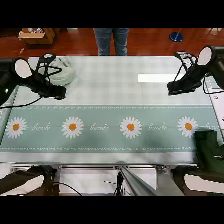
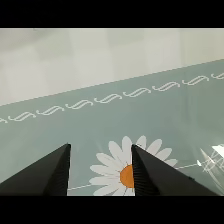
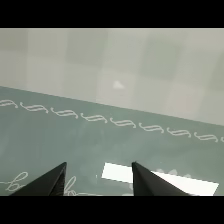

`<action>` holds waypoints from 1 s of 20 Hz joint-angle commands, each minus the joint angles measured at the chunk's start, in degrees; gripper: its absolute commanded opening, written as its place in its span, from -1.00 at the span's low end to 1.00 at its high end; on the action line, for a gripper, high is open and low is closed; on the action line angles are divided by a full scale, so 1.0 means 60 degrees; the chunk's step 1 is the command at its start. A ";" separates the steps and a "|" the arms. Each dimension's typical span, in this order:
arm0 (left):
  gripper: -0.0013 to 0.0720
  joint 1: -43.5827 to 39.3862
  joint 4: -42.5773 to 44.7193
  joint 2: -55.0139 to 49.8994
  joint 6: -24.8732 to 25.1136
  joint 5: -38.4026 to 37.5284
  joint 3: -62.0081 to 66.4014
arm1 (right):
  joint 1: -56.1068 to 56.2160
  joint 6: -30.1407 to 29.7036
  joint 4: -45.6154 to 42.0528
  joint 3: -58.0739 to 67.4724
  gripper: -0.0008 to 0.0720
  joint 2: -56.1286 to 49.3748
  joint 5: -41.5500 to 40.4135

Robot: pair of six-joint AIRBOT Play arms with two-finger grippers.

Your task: Fold the shirts.

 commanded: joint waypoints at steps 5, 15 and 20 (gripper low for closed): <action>1.00 0.0331 0.1898 -0.0033 -0.0120 0.4284 0.0015 | 0.0007 -0.0004 0.0098 0.0007 0.36 -0.0004 -0.0211; 1.00 0.2157 0.1854 -0.2237 -0.1661 0.6568 0.0015 | 0.0007 0.0000 0.0543 0.0007 0.36 -0.0004 -0.0499; 1.00 0.2138 0.1840 -0.3384 -0.1661 0.7552 0.0157 | 0.0007 0.0000 0.0608 0.0007 0.36 -0.0004 -0.0484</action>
